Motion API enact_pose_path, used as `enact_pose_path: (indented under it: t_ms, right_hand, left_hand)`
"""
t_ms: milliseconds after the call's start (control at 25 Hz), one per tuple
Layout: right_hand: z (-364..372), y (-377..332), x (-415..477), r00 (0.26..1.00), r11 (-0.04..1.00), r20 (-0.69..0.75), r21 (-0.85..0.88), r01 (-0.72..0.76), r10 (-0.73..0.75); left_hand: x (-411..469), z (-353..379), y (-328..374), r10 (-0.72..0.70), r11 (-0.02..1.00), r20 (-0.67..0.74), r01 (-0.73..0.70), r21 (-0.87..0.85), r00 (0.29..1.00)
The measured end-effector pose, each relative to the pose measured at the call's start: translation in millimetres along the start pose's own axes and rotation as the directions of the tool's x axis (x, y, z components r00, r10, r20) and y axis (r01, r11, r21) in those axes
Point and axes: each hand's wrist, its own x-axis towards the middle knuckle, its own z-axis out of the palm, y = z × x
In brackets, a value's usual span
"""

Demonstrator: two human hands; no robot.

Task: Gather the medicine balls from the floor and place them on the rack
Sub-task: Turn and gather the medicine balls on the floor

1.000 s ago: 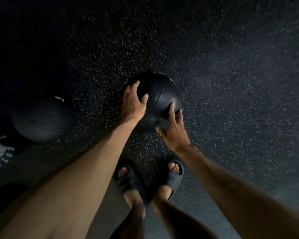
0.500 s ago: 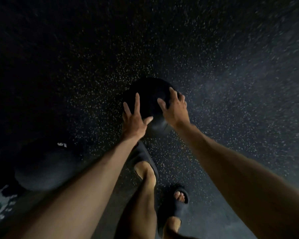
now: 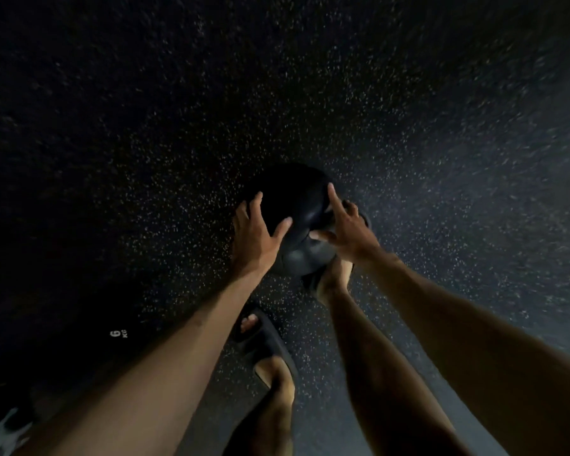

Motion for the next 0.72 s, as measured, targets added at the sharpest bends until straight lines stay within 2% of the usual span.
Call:
enact_pose_path:
  t_ms: [80, 120, 200, 280, 440, 560, 640, 720]
  right_hand:
    - [-28.8, -4.9, 33.6, 0.996, 0.981, 0.006, 0.170, -0.093, 0.094]
    - [-43.7, -10.4, 50.5, 0.989, 0.963, -0.029, 0.235, -0.131, 0.142]
    - [-67.8, -22.5, 79.1, 0.970, 0.930, -0.100, 0.322, -0.179, 0.222]
    - [-83.9, -33.0, 92.8, 0.964, 0.925, -0.130, 0.339, -0.175, 0.230]
    - [-103.7, -24.0, 85.8, 0.991, 0.954, -0.135, 0.297, 0.032, 0.009]
    - [-110.8, -12.2, 82.4, 0.975, 0.967, -0.055, 0.128, 0.219, -0.213]
    - [-119.3, -16.4, 95.3, 0.958, 0.957, -0.042, 0.039, 0.286, -0.285]
    - [-128.0, -32.4, 113.3, 0.953, 0.954, -0.055, 0.017, 0.298, -0.297]
  left_hand:
    - [-7.4, 5.9, -4.3, 0.082, 0.994, 0.046, -0.085, 0.061, 0.996]
    - [-7.7, 10.2, -4.9, 0.077, 0.992, 0.072, -0.084, 0.093, 0.994]
    - [1.0, 17.4, 2.9, 0.031, 0.995, 0.070, -0.037, 0.094, 0.997]
    - [28.3, 15.5, 21.3, -0.034, 0.999, 0.047, 0.034, 0.008, 0.998]
    - [97.4, -1.1, 63.7, -0.118, 0.991, 0.020, 0.119, -0.066, 0.993]
    - [143.7, -13.5, 95.4, -0.281, 0.947, -0.060, 0.266, -0.180, 0.958]
    - [171.0, -25.8, 113.3, -0.374, 0.913, -0.111, 0.345, -0.215, 0.921]
    - [184.6, -41.1, 121.2, -0.360, 0.928, -0.154, 0.335, -0.165, 0.920]
